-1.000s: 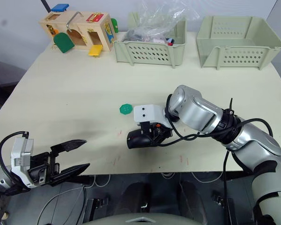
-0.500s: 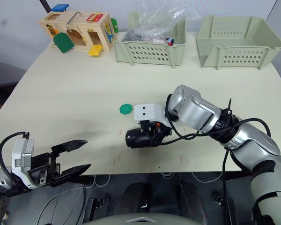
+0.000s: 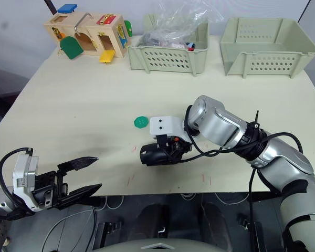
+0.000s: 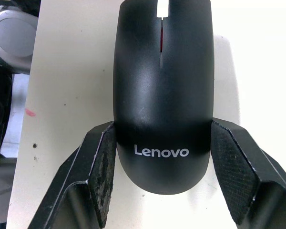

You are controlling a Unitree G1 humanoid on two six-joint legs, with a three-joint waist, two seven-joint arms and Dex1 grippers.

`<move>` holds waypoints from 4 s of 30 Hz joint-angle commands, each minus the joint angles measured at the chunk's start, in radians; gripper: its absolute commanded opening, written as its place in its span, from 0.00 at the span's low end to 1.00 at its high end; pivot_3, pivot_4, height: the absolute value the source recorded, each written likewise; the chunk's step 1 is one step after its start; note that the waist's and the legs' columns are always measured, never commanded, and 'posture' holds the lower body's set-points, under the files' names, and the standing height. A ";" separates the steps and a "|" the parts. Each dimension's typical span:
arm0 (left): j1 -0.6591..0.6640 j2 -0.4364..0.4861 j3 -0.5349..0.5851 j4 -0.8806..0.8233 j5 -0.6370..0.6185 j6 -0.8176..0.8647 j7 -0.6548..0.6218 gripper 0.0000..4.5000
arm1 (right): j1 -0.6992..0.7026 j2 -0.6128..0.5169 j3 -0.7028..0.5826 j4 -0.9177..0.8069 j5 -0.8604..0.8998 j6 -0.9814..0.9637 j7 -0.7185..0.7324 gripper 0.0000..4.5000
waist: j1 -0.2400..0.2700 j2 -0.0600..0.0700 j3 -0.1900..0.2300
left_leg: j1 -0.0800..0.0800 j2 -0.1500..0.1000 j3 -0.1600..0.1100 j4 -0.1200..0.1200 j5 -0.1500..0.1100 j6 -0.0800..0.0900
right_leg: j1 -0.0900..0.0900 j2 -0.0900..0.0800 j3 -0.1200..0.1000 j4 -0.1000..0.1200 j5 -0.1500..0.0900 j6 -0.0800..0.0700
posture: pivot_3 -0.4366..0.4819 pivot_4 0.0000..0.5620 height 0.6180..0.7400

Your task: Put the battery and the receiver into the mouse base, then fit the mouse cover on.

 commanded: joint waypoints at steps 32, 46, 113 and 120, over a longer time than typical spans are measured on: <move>0.003 0.001 0.015 -0.019 0.006 -0.009 -0.002 1.00 | -0.022 0.007 0.050 -0.050 -0.037 0.069 -0.030 0.53 | -0.011 0.000 0.000 | 0.000 0.000 0.000 0.000 0.000 0.000 | -0.001 0.000 0.000 0.001 -0.001 -0.001 | 0.48 0.27 1.00; 0.011 -0.004 0.015 -0.016 0.010 -0.014 -0.005 1.00 | -0.069 0.004 0.096 -0.073 -0.014 0.125 -0.006 0.53 | -0.021 0.000 0.000 | 0.000 0.000 -0.002 0.000 0.000 0.000 | -0.002 0.000 -0.001 0.004 -0.002 -0.003 | 0.48 0.27 1.00; 0.011 -0.005 0.014 0.007 0.021 -0.033 -0.020 1.00 | -0.071 0.041 0.119 -0.080 0.121 0.215 -0.147 0.53 | -0.026 0.000 0.000 | 0.000 0.001 -0.014 -0.001 0.000 0.000 | -0.003 0.000 -0.007 0.009 -0.005 -0.008 | 0.48 0.27 1.00; 0.011 -0.004 0.014 0.006 0.019 -0.031 -0.021 1.00 | -0.076 0.047 0.108 -0.080 0.127 0.223 -0.144 0.53 | -0.026 0.000 0.000 | 0.000 0.001 -0.014 -0.001 0.000 0.000 | -0.003 0.000 -0.007 0.009 -0.005 -0.008 | 0.48 0.27 1.00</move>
